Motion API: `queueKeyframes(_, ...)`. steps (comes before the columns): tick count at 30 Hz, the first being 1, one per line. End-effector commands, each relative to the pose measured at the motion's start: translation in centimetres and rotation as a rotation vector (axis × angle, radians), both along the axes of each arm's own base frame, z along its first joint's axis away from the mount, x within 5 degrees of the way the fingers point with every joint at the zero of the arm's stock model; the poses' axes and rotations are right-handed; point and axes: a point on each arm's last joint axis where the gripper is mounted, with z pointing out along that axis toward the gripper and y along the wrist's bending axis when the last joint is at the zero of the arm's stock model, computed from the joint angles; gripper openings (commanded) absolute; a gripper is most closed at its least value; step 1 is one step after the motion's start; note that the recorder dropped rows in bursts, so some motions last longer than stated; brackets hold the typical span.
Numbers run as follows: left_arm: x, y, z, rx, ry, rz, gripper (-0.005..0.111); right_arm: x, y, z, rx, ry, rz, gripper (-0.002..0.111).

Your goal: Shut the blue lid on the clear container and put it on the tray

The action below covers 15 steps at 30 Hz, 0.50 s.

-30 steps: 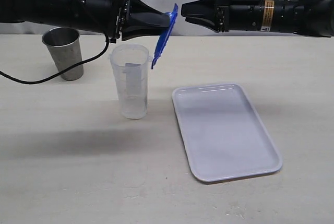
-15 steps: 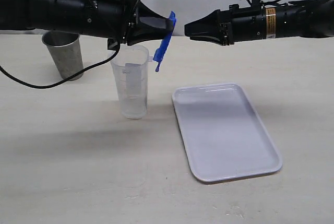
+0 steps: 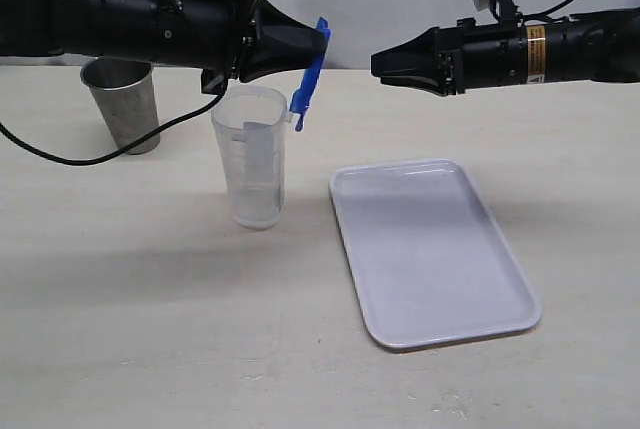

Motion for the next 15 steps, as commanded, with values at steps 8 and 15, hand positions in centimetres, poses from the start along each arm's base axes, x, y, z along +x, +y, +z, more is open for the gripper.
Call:
queueKeyframes(8,-0.74,-0.34,0.33,-0.048,0.014,-0.073,0.0,-0.31,-0.25,-0.27,-0.038,-0.004,0.027,0.047)
queueKeyframes(15,-1.09,-0.3,-0.29,0.022,0.029,-0.111,0.0,-0.35,-0.26,-0.35,-0.046,-0.001,0.032,0.047)
